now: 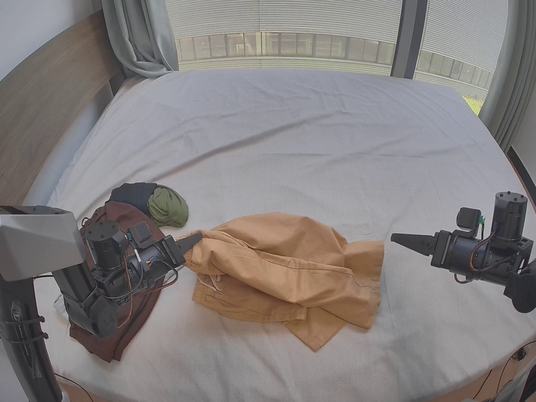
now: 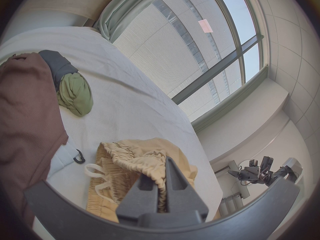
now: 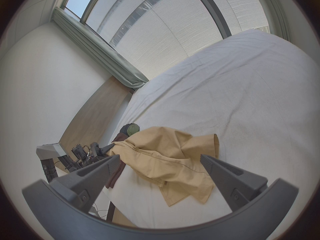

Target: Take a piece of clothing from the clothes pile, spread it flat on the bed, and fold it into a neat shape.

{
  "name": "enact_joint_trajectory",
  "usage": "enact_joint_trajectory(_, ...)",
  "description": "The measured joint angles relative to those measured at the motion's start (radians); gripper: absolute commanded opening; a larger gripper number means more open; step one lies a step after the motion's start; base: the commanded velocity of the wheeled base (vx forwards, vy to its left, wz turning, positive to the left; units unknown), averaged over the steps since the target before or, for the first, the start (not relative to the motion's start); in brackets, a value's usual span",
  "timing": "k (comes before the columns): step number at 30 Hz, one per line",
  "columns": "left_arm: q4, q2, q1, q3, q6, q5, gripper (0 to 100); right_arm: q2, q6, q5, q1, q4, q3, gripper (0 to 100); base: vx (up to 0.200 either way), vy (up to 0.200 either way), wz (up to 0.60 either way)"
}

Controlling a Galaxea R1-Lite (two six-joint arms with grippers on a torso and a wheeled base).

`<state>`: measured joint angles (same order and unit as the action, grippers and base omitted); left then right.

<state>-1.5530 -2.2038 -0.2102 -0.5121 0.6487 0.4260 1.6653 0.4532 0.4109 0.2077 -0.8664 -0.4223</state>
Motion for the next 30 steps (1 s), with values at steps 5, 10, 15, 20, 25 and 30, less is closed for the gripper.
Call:
enact_joint_trajectory(5, 0.000, -0.021, 0.010, 0.001, -0.029, 0.003, 0, 0.099, 0.002, 0.000, -0.001, -0.070, 0.011, 100, 0.000, 0.000, 0.00)
enact_joint_trajectory(10, 0.000, -0.035, 0.012, 0.001, -0.039, 0.004, 0, 0.191, 0.015, 0.000, -0.005, -0.171, 0.023, 100, 0.000, 0.000, 0.00)
enact_joint_trajectory(15, 0.000, -0.042, 0.014, 0.000, -0.041, 0.005, 0, 0.266, 0.077, 0.000, -0.005, -0.219, 0.026, 100, 0.000, 0.000, 0.00)
enact_joint_trajectory(20, 0.000, -0.045, 0.014, 0.000, -0.042, 0.004, 0, 0.337, 0.087, 0.019, -0.021, -0.289, 0.026, 100, 0.000, 0.000, 0.00)
enact_joint_trajectory(25, 0.000, -0.047, 0.014, 0.000, -0.041, 0.004, 0, 0.412, 0.092, 0.031, -0.039, -0.346, 0.029, 100, 0.000, 0.000, 0.00)
enact_joint_trajectory(30, 0.000, -0.047, 0.014, -0.001, -0.042, 0.003, 0, 0.461, 0.110, 0.039, -0.044, -0.354, 0.029, 100, 0.000, 0.000, 0.00)
